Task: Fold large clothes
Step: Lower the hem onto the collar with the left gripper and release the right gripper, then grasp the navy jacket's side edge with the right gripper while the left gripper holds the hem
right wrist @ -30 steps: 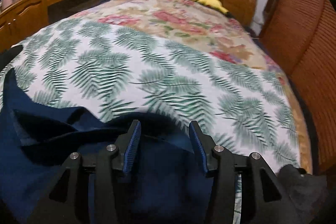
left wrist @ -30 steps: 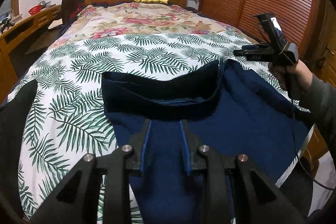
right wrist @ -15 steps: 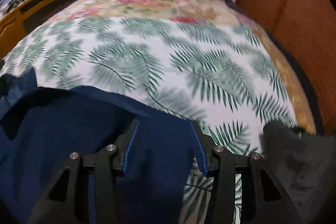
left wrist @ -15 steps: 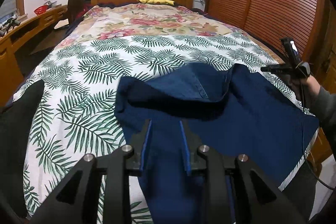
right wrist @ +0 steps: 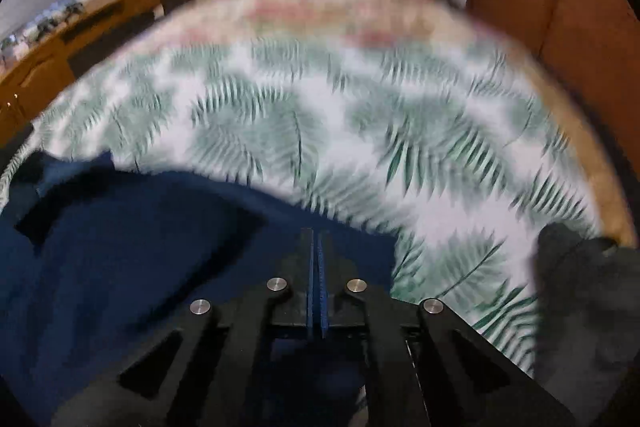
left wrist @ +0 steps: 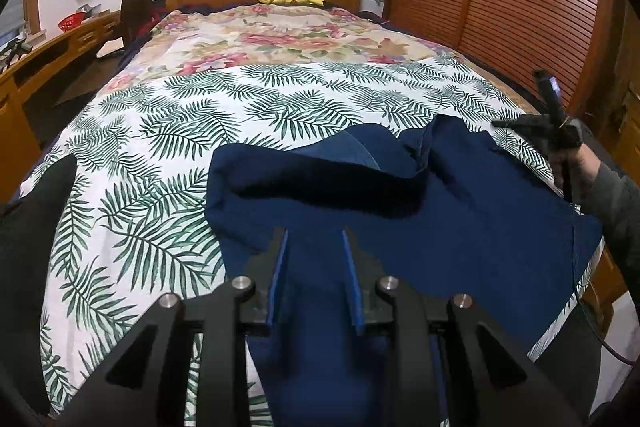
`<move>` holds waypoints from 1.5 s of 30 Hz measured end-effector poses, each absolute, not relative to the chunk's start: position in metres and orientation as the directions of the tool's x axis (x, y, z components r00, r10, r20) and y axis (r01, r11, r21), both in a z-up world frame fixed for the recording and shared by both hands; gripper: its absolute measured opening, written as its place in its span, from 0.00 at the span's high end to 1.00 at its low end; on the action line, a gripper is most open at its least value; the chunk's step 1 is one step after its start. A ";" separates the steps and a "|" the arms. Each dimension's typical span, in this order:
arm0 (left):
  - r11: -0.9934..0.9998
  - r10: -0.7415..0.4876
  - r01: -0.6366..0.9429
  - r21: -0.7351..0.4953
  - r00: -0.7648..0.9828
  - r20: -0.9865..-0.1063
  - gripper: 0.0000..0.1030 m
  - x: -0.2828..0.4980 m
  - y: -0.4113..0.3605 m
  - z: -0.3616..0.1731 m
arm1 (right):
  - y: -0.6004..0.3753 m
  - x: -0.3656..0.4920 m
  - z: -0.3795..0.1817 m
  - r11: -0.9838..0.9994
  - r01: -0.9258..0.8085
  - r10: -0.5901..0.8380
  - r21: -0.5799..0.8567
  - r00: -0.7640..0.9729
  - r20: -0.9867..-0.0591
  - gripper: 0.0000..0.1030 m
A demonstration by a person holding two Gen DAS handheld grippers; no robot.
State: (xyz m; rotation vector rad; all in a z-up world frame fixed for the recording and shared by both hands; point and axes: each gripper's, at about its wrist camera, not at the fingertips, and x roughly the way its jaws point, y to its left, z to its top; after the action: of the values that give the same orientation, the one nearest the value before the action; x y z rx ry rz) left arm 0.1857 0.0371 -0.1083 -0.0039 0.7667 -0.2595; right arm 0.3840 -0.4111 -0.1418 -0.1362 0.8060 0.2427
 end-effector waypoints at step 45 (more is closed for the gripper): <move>0.966 -0.254 0.219 -0.139 0.693 -0.675 0.77 0.145 0.063 -0.113 | -0.114 0.415 -0.123 0.810 -0.568 0.276 -0.145 0.587 -0.762 0.81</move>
State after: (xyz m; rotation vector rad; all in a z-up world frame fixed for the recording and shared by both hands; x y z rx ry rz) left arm 0.1449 0.0631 -0.1126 -0.0488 0.7612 -0.2641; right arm 0.4153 -0.1137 -0.1227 -0.3981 0.8043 0.5071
